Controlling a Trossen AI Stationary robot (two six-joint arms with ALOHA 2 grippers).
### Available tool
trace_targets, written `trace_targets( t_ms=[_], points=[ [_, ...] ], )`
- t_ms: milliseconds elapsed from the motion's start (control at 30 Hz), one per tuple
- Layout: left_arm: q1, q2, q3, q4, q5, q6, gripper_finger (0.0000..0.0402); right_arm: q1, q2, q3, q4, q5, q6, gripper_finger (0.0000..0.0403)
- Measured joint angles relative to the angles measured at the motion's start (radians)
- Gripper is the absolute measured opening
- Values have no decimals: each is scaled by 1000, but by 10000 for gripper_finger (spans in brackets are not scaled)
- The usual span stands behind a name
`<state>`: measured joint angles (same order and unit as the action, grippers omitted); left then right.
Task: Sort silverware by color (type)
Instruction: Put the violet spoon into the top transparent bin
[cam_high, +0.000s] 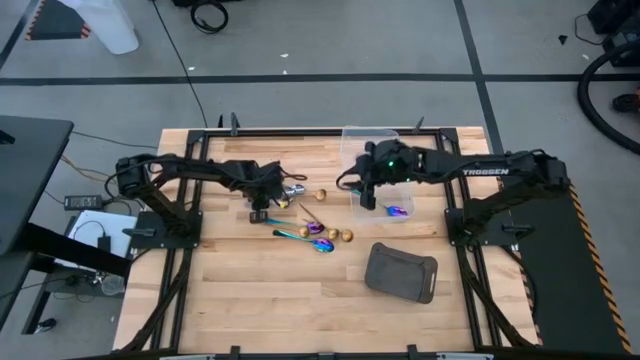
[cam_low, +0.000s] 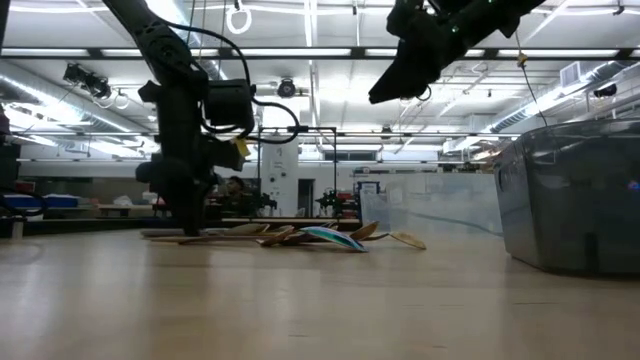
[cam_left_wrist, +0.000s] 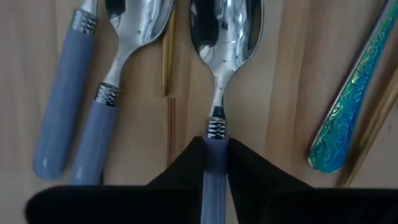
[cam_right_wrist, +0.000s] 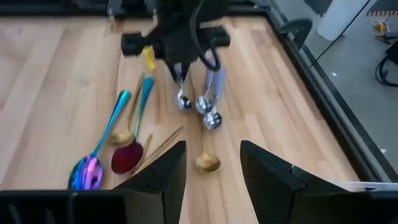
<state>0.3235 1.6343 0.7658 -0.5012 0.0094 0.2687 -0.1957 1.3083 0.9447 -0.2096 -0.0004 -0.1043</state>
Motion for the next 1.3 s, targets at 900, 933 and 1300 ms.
trace_targets(
  t_ms=[900, 933, 1300],
  points=[
    [-256, -227, -5, 512, 32, -351, 55, 248, 113, 0, 85, 299, 107, 160],
    [-259, -224, -5, 540, 31, -340, 55, 258, 113, 0, 89, 313, 117, 160],
    [-258, -217, -5, 806, 28, -274, 56, 350, 113, 0, 105, 406, 249, 160]
  ],
)
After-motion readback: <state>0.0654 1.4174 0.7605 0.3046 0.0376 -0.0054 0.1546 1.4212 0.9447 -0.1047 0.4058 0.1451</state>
